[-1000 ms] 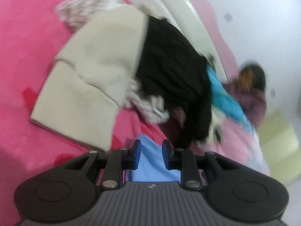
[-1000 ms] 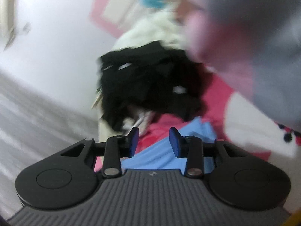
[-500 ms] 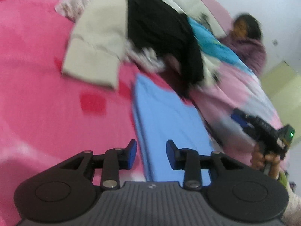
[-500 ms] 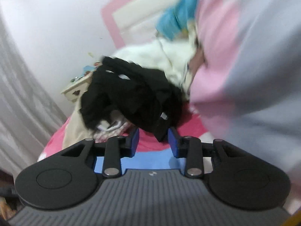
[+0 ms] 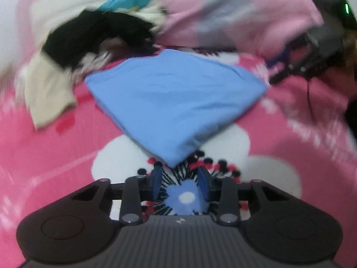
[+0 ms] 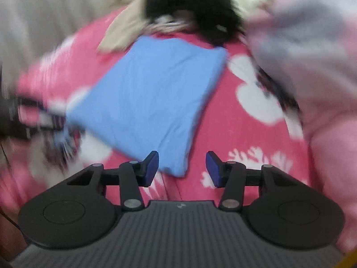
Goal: Fold clothes
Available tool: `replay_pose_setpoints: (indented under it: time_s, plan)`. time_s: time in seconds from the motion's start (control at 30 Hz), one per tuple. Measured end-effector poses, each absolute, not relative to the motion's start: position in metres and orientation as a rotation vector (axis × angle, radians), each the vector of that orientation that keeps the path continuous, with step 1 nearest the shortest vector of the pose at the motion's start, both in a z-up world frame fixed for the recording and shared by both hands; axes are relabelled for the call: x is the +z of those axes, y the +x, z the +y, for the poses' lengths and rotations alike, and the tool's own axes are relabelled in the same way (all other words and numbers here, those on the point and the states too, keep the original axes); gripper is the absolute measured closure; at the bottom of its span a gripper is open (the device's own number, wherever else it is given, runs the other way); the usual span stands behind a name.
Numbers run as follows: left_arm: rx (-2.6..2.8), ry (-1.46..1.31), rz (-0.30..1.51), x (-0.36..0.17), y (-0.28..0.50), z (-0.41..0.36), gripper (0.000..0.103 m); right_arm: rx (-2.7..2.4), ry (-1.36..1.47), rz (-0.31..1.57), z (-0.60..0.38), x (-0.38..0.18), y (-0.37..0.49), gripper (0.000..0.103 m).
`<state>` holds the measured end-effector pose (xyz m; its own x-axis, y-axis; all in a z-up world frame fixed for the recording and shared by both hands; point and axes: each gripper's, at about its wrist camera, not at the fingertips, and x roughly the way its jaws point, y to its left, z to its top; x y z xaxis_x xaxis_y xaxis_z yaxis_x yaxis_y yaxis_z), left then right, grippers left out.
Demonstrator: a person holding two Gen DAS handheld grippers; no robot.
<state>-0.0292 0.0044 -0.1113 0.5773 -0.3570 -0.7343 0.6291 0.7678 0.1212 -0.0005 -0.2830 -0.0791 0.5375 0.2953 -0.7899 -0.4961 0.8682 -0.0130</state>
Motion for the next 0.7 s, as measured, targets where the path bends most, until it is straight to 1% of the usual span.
replay_pose_setpoints:
  time_s: [0.13, 0.27, 0.33, 0.4, 0.5, 0.6, 0.63, 0.67, 0.7]
  plan:
    - [-0.556, 0.594, 0.672, -0.123, -0.039, -0.011, 0.073, 0.542, -0.625, 0.777, -0.241, -0.098, -0.029, 0.061]
    - [-0.520, 0.818, 0.546, -0.129, -0.054, -0.026, 0.073, 0.569, -0.934, 0.696, -0.219, -0.113, -0.036, 0.061]
    - [-0.532, 0.872, 0.503, -0.129, -0.060, -0.032, 0.072, 0.580, -1.083, 0.649, -0.212, -0.117, -0.041, 0.060]
    - [-0.557, 0.883, 0.485, -0.128, -0.064, -0.036, 0.067, 0.603, -1.142, 0.646, -0.209, -0.113, -0.042, 0.058]
    - [-0.562, 0.886, 0.471, -0.131, -0.062, -0.042, 0.066, 0.645, -1.138, 0.672, -0.204, -0.107, -0.036, 0.056]
    - [-0.553, 0.882, 0.471, -0.137, -0.055, -0.044, 0.067, 0.670, -1.152, 0.677, -0.197, -0.113, -0.029, 0.055]
    - [-0.552, 0.879, 0.471, -0.138, -0.052, -0.044, 0.068, 0.680, -1.151, 0.681, -0.194, -0.116, -0.025, 0.055]
    - [-0.552, 0.878, 0.470, -0.139, -0.050, -0.043, 0.074, 0.688, -1.143, 0.691, -0.192, -0.119, -0.021, 0.055]
    - [-0.555, 0.882, 0.467, -0.139, -0.048, -0.042, 0.085, 0.695, -1.135, 0.701, -0.190, -0.123, -0.017, 0.055]
